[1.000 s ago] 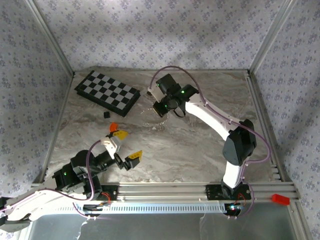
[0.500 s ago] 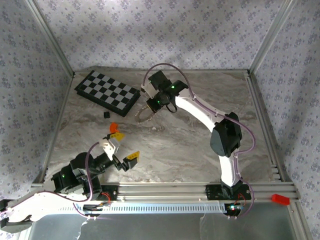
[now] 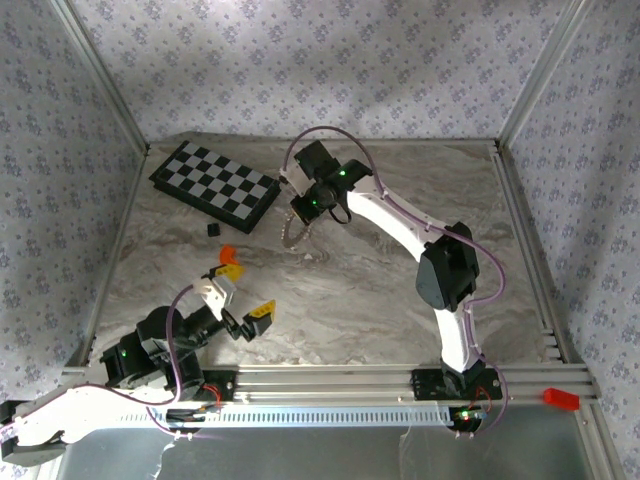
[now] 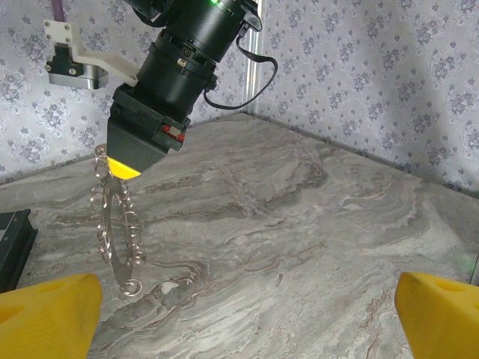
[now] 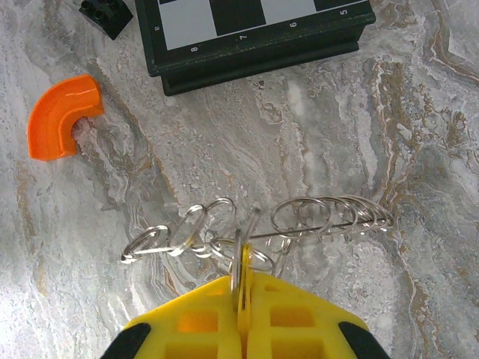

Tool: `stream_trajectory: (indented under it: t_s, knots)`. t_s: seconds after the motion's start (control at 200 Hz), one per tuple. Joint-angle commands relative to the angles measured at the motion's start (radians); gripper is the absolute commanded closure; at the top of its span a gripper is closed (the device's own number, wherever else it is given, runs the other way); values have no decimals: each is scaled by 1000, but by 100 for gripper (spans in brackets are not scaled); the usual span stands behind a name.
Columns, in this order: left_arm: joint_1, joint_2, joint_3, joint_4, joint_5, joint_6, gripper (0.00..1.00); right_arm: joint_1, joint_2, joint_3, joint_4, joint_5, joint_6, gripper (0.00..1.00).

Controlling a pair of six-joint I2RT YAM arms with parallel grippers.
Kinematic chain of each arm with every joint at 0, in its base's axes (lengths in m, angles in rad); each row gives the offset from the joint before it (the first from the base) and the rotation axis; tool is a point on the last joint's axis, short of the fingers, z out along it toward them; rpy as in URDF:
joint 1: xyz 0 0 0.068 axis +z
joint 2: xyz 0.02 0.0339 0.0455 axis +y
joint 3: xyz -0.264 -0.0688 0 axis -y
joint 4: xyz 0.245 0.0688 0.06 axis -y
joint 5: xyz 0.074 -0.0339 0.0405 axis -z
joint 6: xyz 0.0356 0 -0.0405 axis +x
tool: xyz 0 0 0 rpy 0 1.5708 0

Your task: Put the keys on the keyring

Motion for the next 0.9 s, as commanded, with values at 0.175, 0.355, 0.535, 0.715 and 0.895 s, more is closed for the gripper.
stream_trajectory:
  t_s: [0.175,0.355,0.535,0.715,0.895]
  knots:
    - [-2,-12,19,0,-15,12,1,5,-53,-95,21,-20,-7,100]
    - [-2,-12,13,9,-21,16,1,4,-89,-149,47,-22,-7,100]
    - [-2,-13,16,15,-20,20,1,7,-131,-219,83,-17,0,100]
    - [-1,-23,14,12,-25,30,0,10,-190,-328,119,-21,22,100]
    - [-2,-35,5,17,-31,37,0,13,-237,-448,159,-62,50,100]
